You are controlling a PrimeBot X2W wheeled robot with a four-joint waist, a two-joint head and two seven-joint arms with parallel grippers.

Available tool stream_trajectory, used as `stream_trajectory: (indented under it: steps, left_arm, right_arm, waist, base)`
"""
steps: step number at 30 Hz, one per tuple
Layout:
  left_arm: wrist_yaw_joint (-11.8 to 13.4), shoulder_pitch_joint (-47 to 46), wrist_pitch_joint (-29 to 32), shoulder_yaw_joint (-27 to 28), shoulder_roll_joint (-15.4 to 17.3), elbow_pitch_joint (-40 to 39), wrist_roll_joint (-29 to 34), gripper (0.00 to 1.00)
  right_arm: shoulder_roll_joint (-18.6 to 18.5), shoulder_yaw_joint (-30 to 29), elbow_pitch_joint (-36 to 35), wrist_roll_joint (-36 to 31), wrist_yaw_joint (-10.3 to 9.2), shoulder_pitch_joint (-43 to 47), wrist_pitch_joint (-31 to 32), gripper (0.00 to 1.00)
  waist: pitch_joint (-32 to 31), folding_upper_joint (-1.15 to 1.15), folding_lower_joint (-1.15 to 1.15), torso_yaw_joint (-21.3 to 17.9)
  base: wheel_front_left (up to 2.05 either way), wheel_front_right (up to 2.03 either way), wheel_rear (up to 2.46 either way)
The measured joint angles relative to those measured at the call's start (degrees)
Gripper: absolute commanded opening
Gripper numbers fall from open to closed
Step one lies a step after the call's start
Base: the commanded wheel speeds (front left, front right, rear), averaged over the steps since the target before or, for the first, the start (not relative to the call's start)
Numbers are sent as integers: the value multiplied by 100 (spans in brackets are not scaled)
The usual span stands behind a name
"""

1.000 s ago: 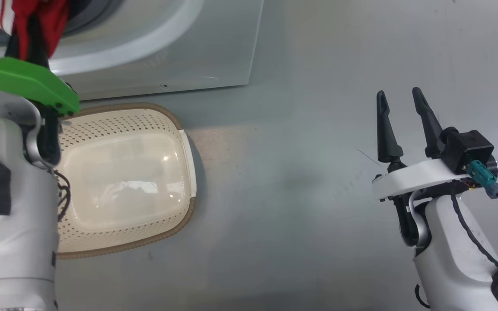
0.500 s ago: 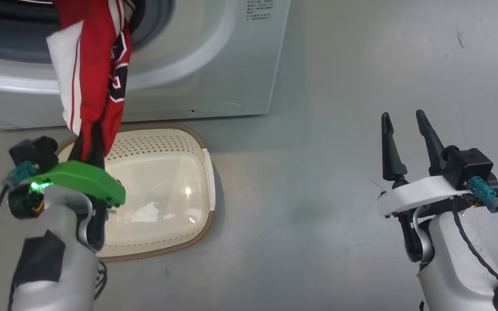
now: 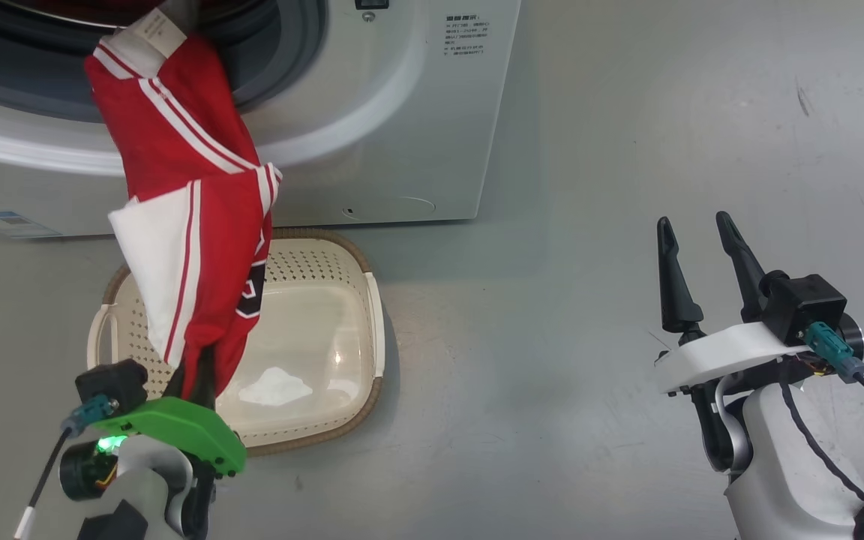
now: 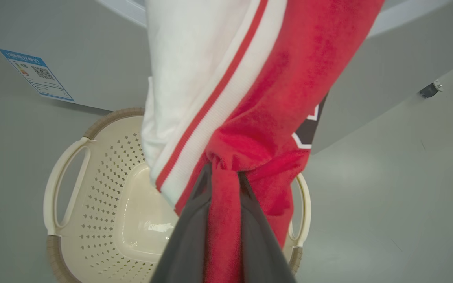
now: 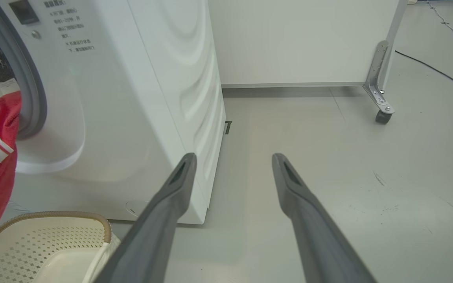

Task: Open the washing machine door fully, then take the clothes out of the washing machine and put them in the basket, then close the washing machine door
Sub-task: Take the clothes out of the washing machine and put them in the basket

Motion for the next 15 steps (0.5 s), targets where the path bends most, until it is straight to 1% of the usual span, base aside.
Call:
stream_trajectory:
  steps: [5,8,15]
  left_arm:
    - [0,257,63,-199,-14,266,-26,0]
    - [-1,380,93,-216,-27,413,-82,0]
    - [-2,366,155,-322,-31,560,-124,0]
  right_arm:
    - [0,-5,11,-20,23,1,0,100]
    - [0,-5,12,-31,52,2,0,100]
    - [0,-47,-7,-76,52,1,0,100]
  waist:
    - [-4,0,0,12]
    - [13,0,0,10]
    - [172,0,0,-29]
  base:
    - [0,0,0]
    - [0,0,0]
    - [0,0,0]
